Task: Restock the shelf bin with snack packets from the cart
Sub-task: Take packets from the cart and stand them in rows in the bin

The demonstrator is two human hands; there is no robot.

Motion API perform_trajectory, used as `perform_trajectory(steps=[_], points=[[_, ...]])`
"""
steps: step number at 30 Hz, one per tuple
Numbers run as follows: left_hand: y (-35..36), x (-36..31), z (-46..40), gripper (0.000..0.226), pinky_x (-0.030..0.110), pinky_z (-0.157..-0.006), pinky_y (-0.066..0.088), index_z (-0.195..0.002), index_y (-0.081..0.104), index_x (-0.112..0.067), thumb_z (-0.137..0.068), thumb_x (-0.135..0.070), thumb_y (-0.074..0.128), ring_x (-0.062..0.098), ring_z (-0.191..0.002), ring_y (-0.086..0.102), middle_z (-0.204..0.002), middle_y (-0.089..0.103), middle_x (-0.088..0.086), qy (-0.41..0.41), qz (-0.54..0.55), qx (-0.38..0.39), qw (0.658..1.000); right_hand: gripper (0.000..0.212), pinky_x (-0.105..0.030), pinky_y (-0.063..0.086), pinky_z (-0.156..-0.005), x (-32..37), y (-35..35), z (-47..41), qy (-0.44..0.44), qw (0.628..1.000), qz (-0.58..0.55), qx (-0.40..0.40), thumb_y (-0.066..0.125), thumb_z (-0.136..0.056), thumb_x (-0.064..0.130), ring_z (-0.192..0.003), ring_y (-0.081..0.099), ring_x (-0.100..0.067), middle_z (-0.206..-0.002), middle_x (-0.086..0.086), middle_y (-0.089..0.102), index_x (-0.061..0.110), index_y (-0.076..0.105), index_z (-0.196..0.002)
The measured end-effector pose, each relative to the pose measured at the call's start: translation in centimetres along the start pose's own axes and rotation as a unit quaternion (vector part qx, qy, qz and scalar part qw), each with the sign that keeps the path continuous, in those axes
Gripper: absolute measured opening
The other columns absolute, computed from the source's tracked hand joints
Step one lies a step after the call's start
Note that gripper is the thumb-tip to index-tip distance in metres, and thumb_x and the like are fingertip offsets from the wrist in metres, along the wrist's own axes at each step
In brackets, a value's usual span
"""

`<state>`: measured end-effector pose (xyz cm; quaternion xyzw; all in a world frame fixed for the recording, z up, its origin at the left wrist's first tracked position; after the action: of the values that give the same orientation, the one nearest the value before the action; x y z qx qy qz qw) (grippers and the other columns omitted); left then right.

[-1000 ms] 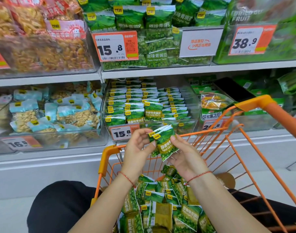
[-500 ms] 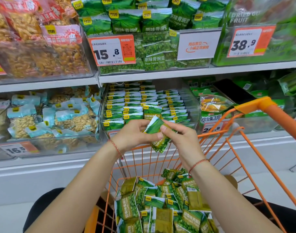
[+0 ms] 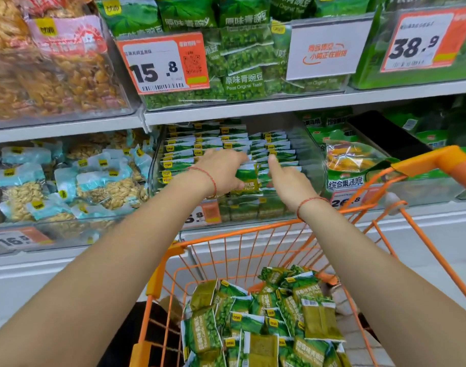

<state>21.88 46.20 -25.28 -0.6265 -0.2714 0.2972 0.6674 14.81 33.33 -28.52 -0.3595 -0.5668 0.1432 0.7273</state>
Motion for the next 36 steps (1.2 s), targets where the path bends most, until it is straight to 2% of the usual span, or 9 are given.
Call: perform_trajectory(steps=[3, 7, 10, 12, 14, 17, 24, 30, 36], points=[[0.1, -0.2, -0.5, 0.053, 0.039, -0.099, 0.035, -0.136, 0.044, -0.015, -0.091, -0.035, 0.061, 0.028, -0.118, 0.052, -0.128, 0.058, 0.008, 0.013, -0.065, 0.017, 0.998, 0.088, -0.047, 0.045, -0.094, 0.0, 0.6, -0.7, 0.034, 0.997, -0.067, 0.029, 0.007, -0.096, 0.059, -0.105, 0.057, -0.041, -0.113, -0.026, 0.064, -0.006, 0.062, -0.117], [0.4, -0.3, -1.1, 0.052, 0.038, -0.089, 0.04, -0.125, 0.054, -0.012, -0.085, -0.043, 0.067, 0.027, -0.107, 0.058, -0.117, 0.063, 0.006, 0.019, -0.111, 0.049, 0.992, 0.086, -0.051, 0.04, -0.1, 0.4, 1.2, -1.3, 0.03, 0.996, -0.076, 0.041, 0.01, -0.096, 0.061, -0.109, 0.054, -0.043, -0.119, -0.029, 0.058, -0.008, 0.055, -0.123], [0.2, -0.8, -1.5, 0.049, 0.032, -0.07, 0.04, -0.119, 0.057, -0.013, -0.084, -0.044, 0.067, 0.023, -0.094, 0.059, -0.109, 0.065, 0.005, 0.025, -0.126, 0.061, 0.99, 0.084, -0.034, 0.04, -0.066, 0.7, 1.1, -1.5, 0.015, 0.997, -0.058, 0.051, 0.013, -0.097, 0.059, -0.068, 0.052, -0.033, -0.082, -0.029, 0.063, -0.007, 0.062, -0.115], [0.1, -0.8, -1.3, 0.049, 0.032, -0.07, 0.039, -0.12, 0.053, -0.012, -0.086, -0.045, 0.065, 0.023, -0.09, 0.057, -0.107, 0.064, 0.006, 0.028, -0.107, 0.069, 0.991, 0.081, -0.031, 0.019, -0.052, 0.6, 1.0, -1.7, 0.01, 0.997, -0.057, 0.053, 0.015, -0.097, 0.058, -0.052, 0.029, -0.021, -0.051, -0.009, 0.035, -0.002, 0.065, -0.074], [0.3, -0.5, -0.7, 0.056, 0.034, -0.077, 0.043, -0.128, 0.045, -0.013, -0.087, -0.045, 0.063, 0.025, -0.103, 0.057, -0.117, 0.06, 0.007, 0.03, -0.081, 0.042, 0.995, 0.084, -0.031, 0.028, -0.055, 0.6, 1.0, -1.9, 0.01, 0.996, -0.06, 0.062, 0.014, -0.097, 0.058, -0.056, 0.039, -0.025, -0.058, -0.011, 0.044, -0.007, 0.067, -0.095], [1.3, -0.2, 0.6, 0.062, 0.039, -0.105, 0.033, -0.144, 0.031, -0.011, -0.094, -0.044, 0.051, 0.028, -0.134, 0.035, -0.149, 0.033, 0.012, 0.027, -0.126, -0.023, 0.991, 0.083, -0.045, 0.044, -0.095, 0.3, 1.1, -2.0, 0.022, 0.995, -0.091, 0.046, 0.013, -0.096, 0.059, -0.105, 0.057, -0.042, -0.119, -0.03, 0.059, -0.008, 0.049, -0.129], [4.3, -0.1, 0.9, 0.061, 0.048, -0.118, -0.006, -0.15, -0.007, -0.004, -0.103, -0.037, 0.013, 0.024, -0.148, -0.002, -0.16, -0.004, 0.012, -0.056, -0.131, 0.04, 0.989, 0.075, -0.045, 0.042, -0.096, 0.7, 2.3, -1.8, -0.022, 0.995, -0.093, 0.029, 0.016, -0.099, 0.053, -0.109, 0.054, -0.038, -0.12, -0.027, 0.059, -0.005, 0.058, -0.121], [3.9, -0.6, 0.9, 0.082, 0.049, -0.118, -0.006, -0.151, -0.004, -0.003, -0.095, -0.061, 0.011, 0.027, -0.147, -0.002, -0.159, -0.003, 0.016, -0.068, -0.133, 0.013, 0.989, 0.071, -0.047, 0.043, -0.095, -0.5, 1.9, -1.5, -0.03, 0.993, -0.111, -0.028, 0.018, -0.1, 0.051, -0.105, 0.058, -0.035, -0.11, -0.023, 0.065, -0.005, 0.062, -0.111], [3.5, 0.1, -0.5, 0.096, 0.052, -0.117, -0.004, -0.152, 0.009, -0.01, -0.084, -0.077, 0.018, 0.024, -0.145, 0.016, -0.158, 0.017, 0.009, -0.038, -0.124, 0.013, 0.991, 0.072, -0.045, 0.036, -0.105, 0.2, 1.9, -3.2, 0.033, 0.986, -0.161, 0.026, 0.018, -0.098, 0.055, -0.121, 0.051, -0.032, -0.133, -0.02, 0.054, 0.0, 0.051, -0.132]])
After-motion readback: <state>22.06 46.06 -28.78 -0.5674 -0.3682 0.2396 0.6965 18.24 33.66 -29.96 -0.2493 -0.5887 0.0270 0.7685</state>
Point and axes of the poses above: each hand's wrist, its own z-axis away from the middle knuckle, its own y-axis out of the palm, x = y × z, the point moved 1 cm from there along -z, towards the middle knuckle
